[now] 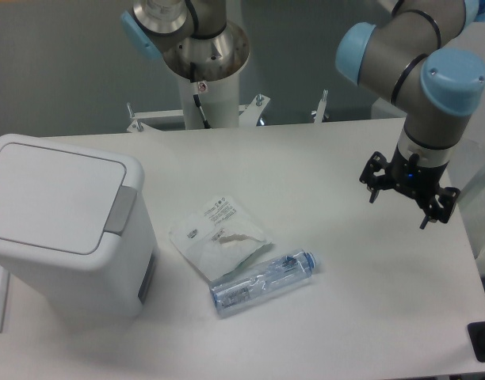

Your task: Open the trash can

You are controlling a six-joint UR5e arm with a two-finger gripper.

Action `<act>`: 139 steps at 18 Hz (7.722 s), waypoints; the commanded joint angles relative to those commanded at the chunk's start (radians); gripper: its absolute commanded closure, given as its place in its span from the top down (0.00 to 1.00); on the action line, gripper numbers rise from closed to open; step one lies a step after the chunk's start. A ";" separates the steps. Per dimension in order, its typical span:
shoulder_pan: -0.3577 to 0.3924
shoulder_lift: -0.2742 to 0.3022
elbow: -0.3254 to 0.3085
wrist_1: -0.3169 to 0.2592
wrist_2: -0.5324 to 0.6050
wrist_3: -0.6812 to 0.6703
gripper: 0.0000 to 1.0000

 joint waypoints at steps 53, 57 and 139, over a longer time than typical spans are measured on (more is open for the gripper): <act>-0.216 0.218 -0.165 0.041 -0.781 -0.877 1.00; -0.281 0.224 -0.238 0.132 -0.773 -0.884 1.00; -0.179 0.032 -0.034 0.308 -0.281 -0.718 1.00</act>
